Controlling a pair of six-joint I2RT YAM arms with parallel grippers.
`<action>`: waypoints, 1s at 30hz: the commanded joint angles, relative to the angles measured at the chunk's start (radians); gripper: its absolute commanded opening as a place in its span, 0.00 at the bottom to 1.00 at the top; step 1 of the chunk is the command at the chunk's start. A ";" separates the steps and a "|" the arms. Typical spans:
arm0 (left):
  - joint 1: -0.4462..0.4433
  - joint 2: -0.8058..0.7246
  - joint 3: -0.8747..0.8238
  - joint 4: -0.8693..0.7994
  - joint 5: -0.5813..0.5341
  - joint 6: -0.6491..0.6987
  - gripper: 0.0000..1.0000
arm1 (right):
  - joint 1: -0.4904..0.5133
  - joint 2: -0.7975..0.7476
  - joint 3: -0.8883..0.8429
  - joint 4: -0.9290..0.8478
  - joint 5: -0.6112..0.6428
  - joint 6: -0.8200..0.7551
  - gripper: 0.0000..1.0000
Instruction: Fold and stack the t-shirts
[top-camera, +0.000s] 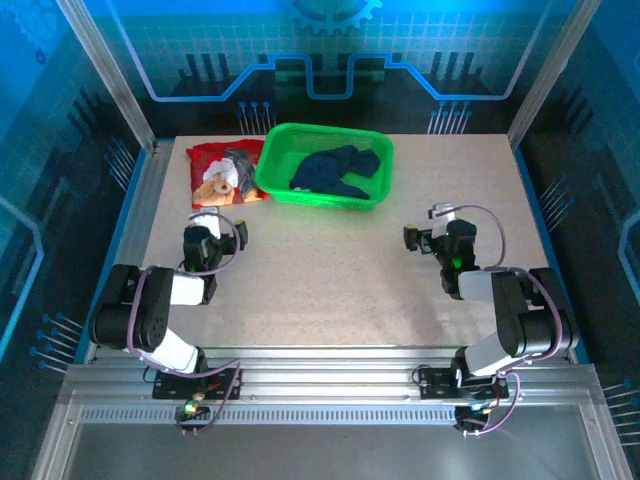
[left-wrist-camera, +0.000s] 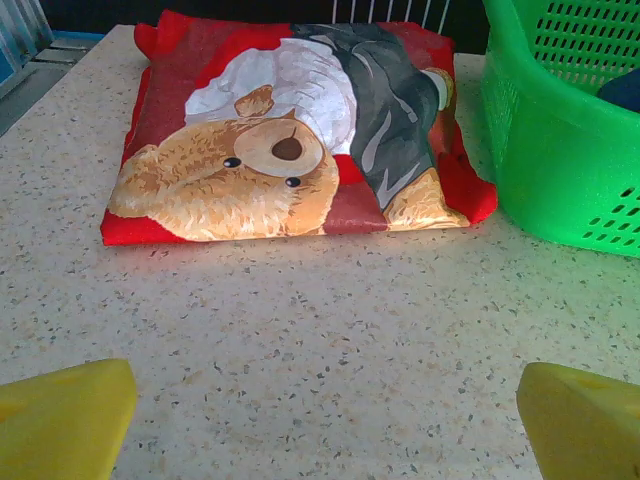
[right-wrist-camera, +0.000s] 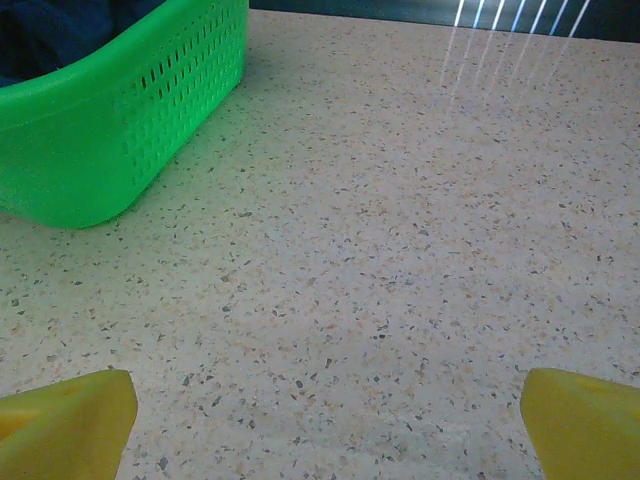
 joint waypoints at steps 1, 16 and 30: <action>-0.005 -0.001 0.018 0.002 0.019 0.012 0.99 | -0.010 -0.004 0.019 -0.001 -0.012 -0.015 1.00; -0.004 -0.001 0.017 0.001 0.021 0.012 0.99 | -0.012 -0.004 0.019 -0.003 -0.012 -0.014 1.00; -0.026 -0.211 0.202 -0.489 -0.042 -0.030 0.99 | 0.035 -0.185 0.183 -0.441 0.062 0.029 1.00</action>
